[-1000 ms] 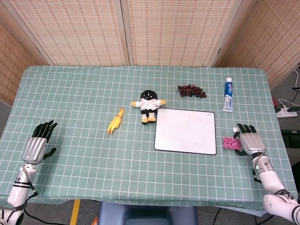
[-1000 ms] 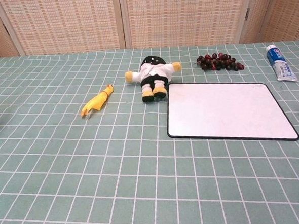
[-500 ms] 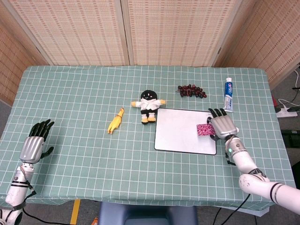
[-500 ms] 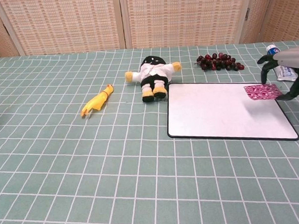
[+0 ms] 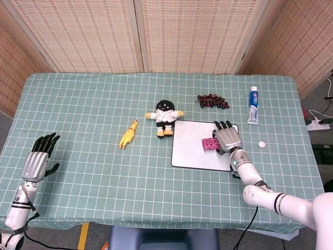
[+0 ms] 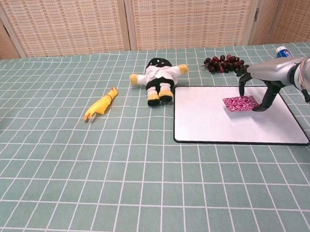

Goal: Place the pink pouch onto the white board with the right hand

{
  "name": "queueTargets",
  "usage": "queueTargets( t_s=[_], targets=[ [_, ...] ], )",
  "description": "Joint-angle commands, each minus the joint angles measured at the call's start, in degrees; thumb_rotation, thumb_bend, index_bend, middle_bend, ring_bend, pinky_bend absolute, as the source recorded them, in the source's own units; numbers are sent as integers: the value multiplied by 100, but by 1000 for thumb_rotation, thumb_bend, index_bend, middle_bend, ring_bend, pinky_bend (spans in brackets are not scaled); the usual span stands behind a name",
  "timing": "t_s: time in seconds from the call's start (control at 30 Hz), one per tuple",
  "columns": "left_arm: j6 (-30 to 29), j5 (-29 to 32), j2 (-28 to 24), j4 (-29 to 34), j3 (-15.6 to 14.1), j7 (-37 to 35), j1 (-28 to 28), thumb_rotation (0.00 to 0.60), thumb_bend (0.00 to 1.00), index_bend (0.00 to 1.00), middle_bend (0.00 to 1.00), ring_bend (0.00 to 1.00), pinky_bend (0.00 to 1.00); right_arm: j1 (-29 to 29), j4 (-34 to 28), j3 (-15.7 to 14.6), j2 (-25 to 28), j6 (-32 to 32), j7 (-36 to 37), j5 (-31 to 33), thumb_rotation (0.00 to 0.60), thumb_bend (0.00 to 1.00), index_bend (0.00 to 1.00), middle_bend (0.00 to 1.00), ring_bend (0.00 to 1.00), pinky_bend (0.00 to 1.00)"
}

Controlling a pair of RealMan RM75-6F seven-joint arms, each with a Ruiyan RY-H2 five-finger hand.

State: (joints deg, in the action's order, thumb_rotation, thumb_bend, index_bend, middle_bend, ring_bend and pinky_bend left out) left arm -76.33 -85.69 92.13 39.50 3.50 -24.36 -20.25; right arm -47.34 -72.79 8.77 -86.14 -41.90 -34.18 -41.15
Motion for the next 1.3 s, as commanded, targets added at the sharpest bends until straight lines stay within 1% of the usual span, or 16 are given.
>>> queueTargets(
  t_s=[0.03,0.1,0.17,0.23,0.33,0.47,0.57,0.73,0.83,0.93,1.0,1.13,1.3],
  targets=[
    [16,-3,-3,2,-6,2,-5,600,218,0,0,0,0,-34,13,-31,-18,-9,29,51,572,292,422,0,0,0],
    [26,-5,-5,7,-9,-7,-8,600,219,0,0,0,0,-61,36,-58,-29,14,37,109,571,274,413,0,0,0],
    [18,-10,-5,10,-9,-8,-11,600,219,0,0,0,0,-90,68,-87,-48,29,47,165,573,138,384,0,0,0],
    [11,-14,-3,15,-8,-8,-14,600,219,0,0,0,0,-108,93,-120,-68,22,65,175,576,39,360,0,0,0],
    [20,-13,-3,12,-11,-1,-15,600,220,0,0,0,0,-127,109,-146,-68,13,99,187,580,8,329,0,0,0],
    [35,-8,5,1,-13,-1,-12,600,220,0,0,0,0,-137,44,-180,27,-66,119,182,585,2,316,0,0,0],
    [39,-12,8,-7,-18,-6,-14,600,220,0,0,0,0,-84,-127,-216,215,-245,119,129,592,2,312,0,0,0],
    [29,-15,2,-2,-20,-34,-9,600,220,0,0,0,0,193,-467,-356,750,-719,129,-19,598,1,325,0,0,0],
    [54,-31,12,0,-37,-11,-21,600,220,0,0,0,0,461,-460,-463,1071,-876,307,-79,598,2,350,0,0,0],
    [50,-41,19,14,-42,12,-28,600,220,0,0,0,0,632,-218,-544,1176,-786,494,-84,598,26,360,0,0,0],
    [44,-49,22,32,-48,39,-28,600,220,0,0,0,0,747,176,-592,1152,-602,645,17,598,56,361,0,0,0],
    [50,-51,20,63,-56,67,-24,600,219,0,0,0,0,868,876,-614,946,-262,891,73,600,108,377,0,0,0],
    [41,-50,21,79,-55,78,-21,600,219,0,0,0,0,938,1609,-603,602,134,1132,-8,598,137,393,0,0,0]
  ],
)
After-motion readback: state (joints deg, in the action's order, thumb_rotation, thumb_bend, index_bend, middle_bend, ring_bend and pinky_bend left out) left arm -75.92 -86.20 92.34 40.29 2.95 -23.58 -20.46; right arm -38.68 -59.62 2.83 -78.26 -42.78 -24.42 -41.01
